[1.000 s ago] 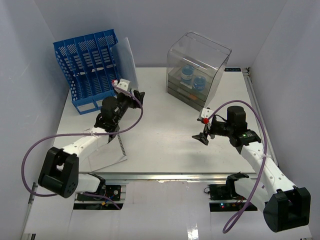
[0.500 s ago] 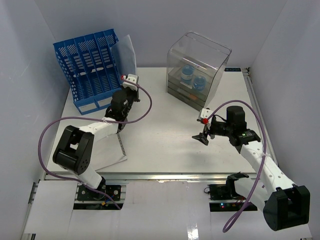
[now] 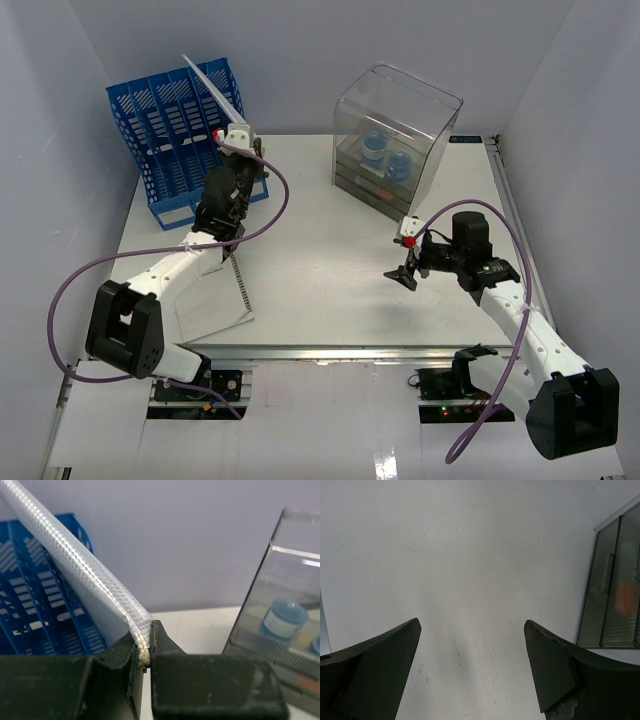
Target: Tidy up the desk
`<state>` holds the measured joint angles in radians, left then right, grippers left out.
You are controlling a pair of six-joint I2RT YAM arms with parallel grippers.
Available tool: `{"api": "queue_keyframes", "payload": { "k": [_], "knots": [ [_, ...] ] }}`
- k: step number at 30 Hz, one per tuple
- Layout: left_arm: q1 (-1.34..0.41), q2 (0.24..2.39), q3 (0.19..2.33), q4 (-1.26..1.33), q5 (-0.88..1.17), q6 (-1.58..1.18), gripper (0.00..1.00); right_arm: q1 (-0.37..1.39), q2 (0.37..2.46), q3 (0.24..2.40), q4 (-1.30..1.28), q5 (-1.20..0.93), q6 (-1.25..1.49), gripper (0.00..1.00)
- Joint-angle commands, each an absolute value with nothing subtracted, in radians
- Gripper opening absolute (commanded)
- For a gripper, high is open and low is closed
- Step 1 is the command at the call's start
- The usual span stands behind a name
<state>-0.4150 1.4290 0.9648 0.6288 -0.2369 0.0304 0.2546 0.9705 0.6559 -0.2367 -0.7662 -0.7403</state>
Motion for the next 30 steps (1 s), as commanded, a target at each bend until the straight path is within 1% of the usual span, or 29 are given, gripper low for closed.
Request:
{"api": "queue_keyframes", "payload": {
  "k": [1, 11, 16, 21, 24, 25, 27, 29, 30],
  "knots": [
    [-0.414, 1.367, 1.063, 0.601, -0.304, 0.010, 0.00, 0.249, 0.971, 0.661, -0.241, -0.789, -0.747, 0.90],
    [-0.363, 1.552, 1.250, 0.479, -0.308, -0.027, 0.00, 0.249, 0.963, 0.660, -0.243, -0.783, -0.749, 0.90],
    [-0.323, 1.593, 1.320, 0.426, -0.277, -0.030, 0.01, 0.249, 0.965, 0.661, -0.246, -0.787, -0.752, 0.90],
    [-0.267, 1.623, 1.376, 0.371, -0.218, -0.058, 0.02, 0.249, 0.967, 0.662, -0.248, -0.787, -0.754, 0.90],
    [-0.241, 1.652, 1.426, 0.313, -0.188, -0.074, 0.05, 0.249, 0.970, 0.662, -0.248, -0.787, -0.754, 0.90],
    [-0.234, 1.664, 1.447, 0.298, -0.183, -0.079, 0.09, 0.249, 0.972, 0.664, -0.249, -0.787, -0.753, 0.90],
    [-0.225, 1.685, 1.481, 0.268, -0.189, -0.091, 0.27, 0.249, 0.974, 0.663, -0.250, -0.786, -0.754, 0.90],
    [-0.218, 1.705, 1.517, 0.244, -0.201, -0.114, 0.59, 0.249, 0.976, 0.661, -0.249, -0.782, -0.755, 0.90],
    [-0.216, 1.711, 1.535, 0.225, -0.210, -0.125, 0.73, 0.249, 0.977, 0.661, -0.250, -0.780, -0.755, 0.90]
  ]
}}
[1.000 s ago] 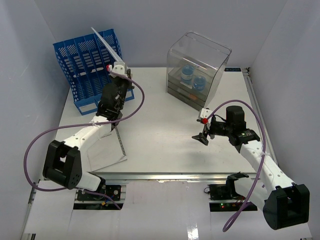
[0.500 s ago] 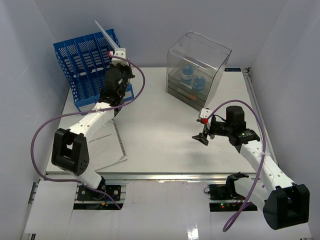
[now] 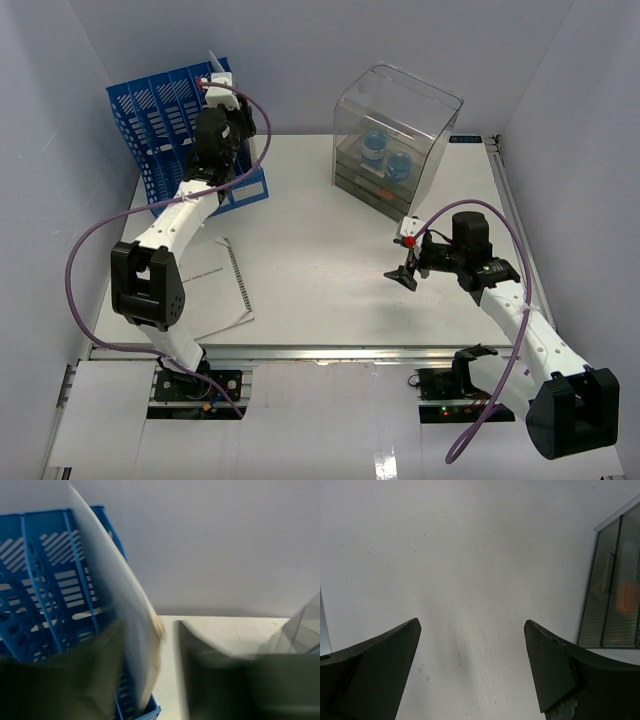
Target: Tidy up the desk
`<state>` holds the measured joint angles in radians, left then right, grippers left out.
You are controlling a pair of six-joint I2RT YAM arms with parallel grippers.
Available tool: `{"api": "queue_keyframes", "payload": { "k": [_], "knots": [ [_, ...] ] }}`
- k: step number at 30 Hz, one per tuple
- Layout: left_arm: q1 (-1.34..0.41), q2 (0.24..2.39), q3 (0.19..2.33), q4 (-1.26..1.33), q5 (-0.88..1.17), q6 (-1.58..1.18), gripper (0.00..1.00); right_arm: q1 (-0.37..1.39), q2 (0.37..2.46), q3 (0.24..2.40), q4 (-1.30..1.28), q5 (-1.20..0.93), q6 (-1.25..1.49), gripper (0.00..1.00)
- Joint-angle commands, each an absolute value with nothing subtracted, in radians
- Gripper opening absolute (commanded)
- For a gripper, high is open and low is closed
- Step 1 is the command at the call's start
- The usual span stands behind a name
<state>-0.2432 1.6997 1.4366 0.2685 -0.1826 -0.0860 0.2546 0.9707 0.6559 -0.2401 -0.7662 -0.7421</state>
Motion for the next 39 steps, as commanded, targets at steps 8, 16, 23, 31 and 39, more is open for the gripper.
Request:
{"api": "queue_keyframes", "payload": {
  "k": [8, 16, 23, 31, 39],
  "knots": [
    [-0.204, 1.667, 1.609, 0.000, -0.118, -0.155, 0.98, 0.248, 0.979, 0.663, -0.257, -0.784, -0.760, 0.90],
    [-0.190, 1.292, 1.247, -0.133, 0.237, -0.221, 0.98, 0.258, 1.052, 0.688, -0.274, -0.884, -0.666, 0.90],
    [-0.187, 0.905, 0.916, -0.188, 0.321, -0.313, 0.98, 0.538, 1.357, 0.916, -0.371, -0.749, -0.525, 0.90],
    [-0.186, 0.568, 0.791, -0.307, 0.211, -0.422, 0.98, 0.871, 1.730, 1.290, -0.206, -0.492, -0.114, 0.90],
    [-0.184, 0.363, 0.771, -0.394, 0.140, -0.505, 0.98, 0.945, 2.172, 1.683, -0.078, -0.498, 0.367, 0.92]
  ]
}}
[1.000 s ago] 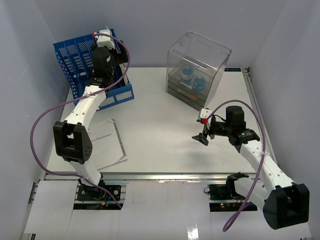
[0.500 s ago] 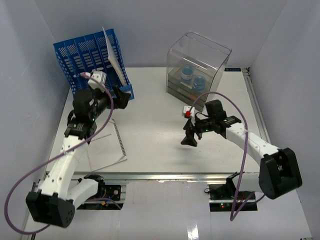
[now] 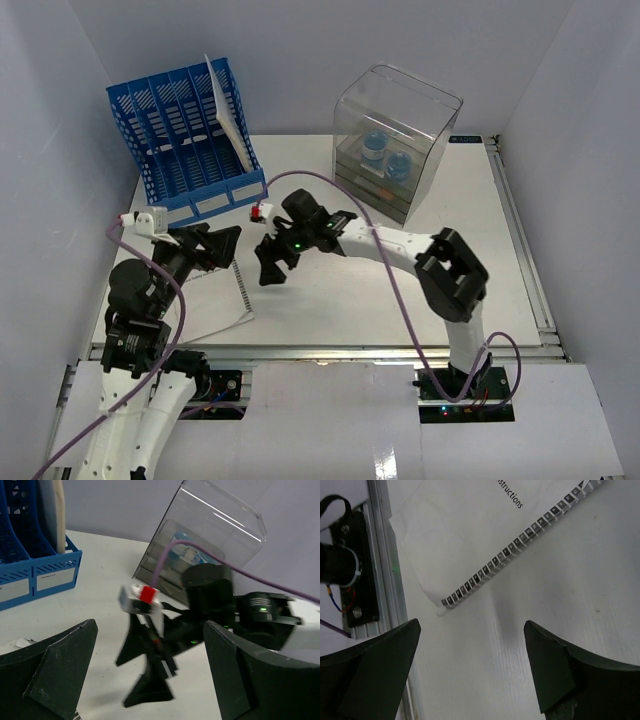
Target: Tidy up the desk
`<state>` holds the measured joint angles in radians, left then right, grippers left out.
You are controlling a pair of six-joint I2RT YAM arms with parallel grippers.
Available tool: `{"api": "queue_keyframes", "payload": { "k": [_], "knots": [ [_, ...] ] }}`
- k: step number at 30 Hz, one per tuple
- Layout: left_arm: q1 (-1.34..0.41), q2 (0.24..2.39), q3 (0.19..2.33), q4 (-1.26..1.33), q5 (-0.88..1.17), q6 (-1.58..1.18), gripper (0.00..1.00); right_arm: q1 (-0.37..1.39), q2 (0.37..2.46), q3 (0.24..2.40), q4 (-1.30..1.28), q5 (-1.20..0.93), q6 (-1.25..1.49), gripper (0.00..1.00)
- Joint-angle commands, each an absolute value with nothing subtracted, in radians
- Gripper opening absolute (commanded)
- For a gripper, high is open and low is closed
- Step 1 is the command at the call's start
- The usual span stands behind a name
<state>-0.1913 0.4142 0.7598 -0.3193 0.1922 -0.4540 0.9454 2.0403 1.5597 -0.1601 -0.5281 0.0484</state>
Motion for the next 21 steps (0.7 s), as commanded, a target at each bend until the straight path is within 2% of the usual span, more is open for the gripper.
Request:
{"api": "queue_keyframes", "payload": {
  "k": [1, 5, 10, 19, 21],
  "knots": [
    [-0.185, 0.355, 0.780, -0.415, 0.141, -0.503, 0.98, 0.945, 2.201, 1.718, -0.068, -0.489, 0.391, 0.93],
    [-0.186, 0.328, 0.811, -0.486, 0.140, -0.494, 0.98, 0.948, 2.312, 1.842, -0.045, -0.443, 0.459, 1.00],
    [-0.186, 0.280, 0.802, -0.512, 0.129, -0.511, 0.98, 0.951, 2.413, 1.932, -0.035, -0.438, 0.512, 0.84],
    [-0.186, 0.229, 0.792, -0.568, 0.120, -0.547, 0.98, 0.953, 2.467, 1.900, -0.012, -0.395, 0.575, 0.69],
    [-0.186, 0.222, 0.794, -0.594, 0.119, -0.551, 0.98, 0.954, 2.477, 1.884, -0.011, -0.363, 0.586, 0.59]
  ]
}}
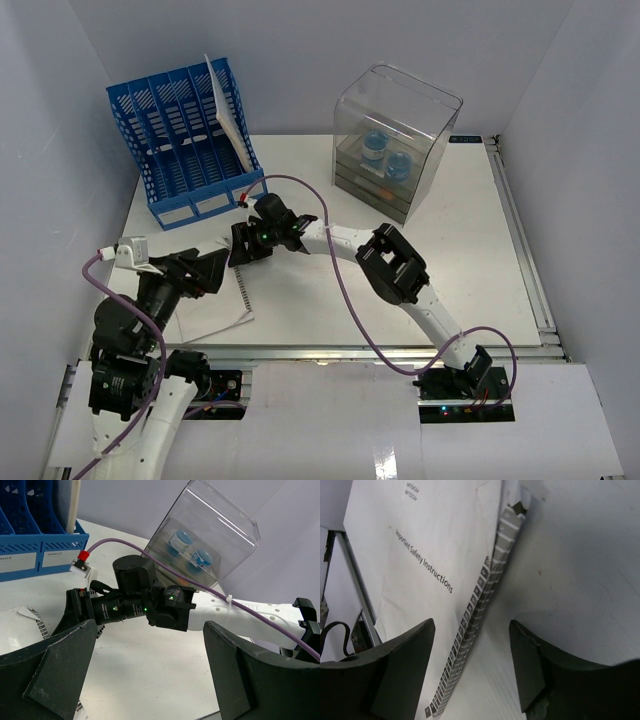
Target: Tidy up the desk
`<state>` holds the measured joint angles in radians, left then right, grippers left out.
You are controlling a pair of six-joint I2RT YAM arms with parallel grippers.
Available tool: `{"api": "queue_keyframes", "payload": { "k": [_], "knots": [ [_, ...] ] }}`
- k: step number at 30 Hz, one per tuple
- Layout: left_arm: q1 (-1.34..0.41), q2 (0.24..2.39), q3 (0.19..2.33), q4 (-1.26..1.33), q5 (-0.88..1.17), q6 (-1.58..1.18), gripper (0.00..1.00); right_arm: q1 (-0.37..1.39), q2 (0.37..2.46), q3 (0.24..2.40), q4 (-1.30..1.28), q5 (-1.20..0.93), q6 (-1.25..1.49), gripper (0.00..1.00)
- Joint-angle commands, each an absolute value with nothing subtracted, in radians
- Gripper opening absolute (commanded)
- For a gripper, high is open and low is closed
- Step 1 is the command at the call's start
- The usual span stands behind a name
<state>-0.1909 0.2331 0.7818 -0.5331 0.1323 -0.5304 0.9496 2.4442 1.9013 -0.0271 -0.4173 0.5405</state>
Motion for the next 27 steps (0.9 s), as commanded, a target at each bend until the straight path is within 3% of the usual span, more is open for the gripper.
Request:
{"api": "queue_keyframes", "payload": {
  "k": [1, 13, 20, 27],
  "knots": [
    [-0.186, 0.216, 0.795, -0.605, 0.117, -0.554, 0.98, 0.955, 2.481, 1.881, -0.012, -0.348, 0.587, 0.55],
    [-0.186, 0.167, 0.790, -0.680, 0.103, -0.587, 0.98, 0.979, 2.483, 1.818, 0.018, -0.316, 0.597, 0.47],
    [-0.186, 0.158, 0.779, -0.689, 0.103, -0.602, 0.98, 1.008, 2.478, 1.834, -0.036, -0.247, 0.547, 0.37],
    [-0.186, 0.162, 0.769, -0.709, 0.084, -0.597, 0.98, 1.016, 2.450, 1.797, -0.040, -0.151, 0.505, 0.12]
  ]
}}
